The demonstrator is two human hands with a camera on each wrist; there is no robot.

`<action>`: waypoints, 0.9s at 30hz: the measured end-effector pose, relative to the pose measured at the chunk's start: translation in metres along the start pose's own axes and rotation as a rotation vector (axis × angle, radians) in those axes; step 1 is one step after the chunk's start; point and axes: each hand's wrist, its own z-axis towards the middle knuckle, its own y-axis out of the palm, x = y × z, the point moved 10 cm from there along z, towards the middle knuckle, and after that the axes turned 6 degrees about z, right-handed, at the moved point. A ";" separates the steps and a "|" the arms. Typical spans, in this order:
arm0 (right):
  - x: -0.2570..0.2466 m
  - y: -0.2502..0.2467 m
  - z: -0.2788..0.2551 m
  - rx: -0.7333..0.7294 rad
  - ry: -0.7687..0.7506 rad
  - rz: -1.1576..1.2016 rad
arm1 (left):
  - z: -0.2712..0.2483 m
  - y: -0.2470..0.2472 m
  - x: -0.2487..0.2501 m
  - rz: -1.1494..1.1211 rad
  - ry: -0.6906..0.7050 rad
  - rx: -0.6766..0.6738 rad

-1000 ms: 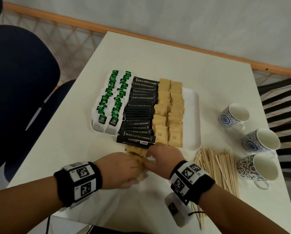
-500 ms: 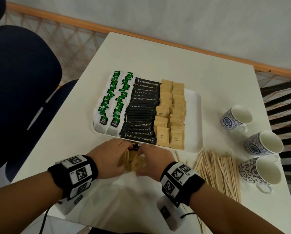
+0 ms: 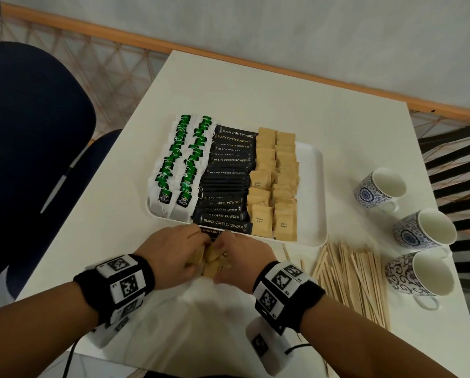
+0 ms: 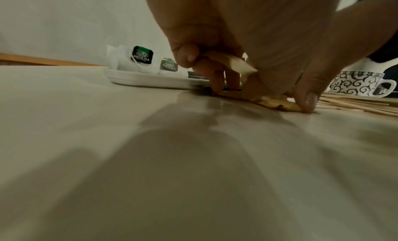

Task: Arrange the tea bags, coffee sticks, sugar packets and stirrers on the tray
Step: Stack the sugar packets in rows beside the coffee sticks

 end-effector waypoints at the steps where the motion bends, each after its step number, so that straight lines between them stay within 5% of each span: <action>1: 0.000 0.001 0.000 -0.009 0.001 0.000 | -0.001 0.002 0.001 0.013 0.012 -0.004; 27: 0.004 -0.022 -0.002 0.129 -0.072 -0.237 | -0.001 0.016 0.026 0.100 0.183 -0.150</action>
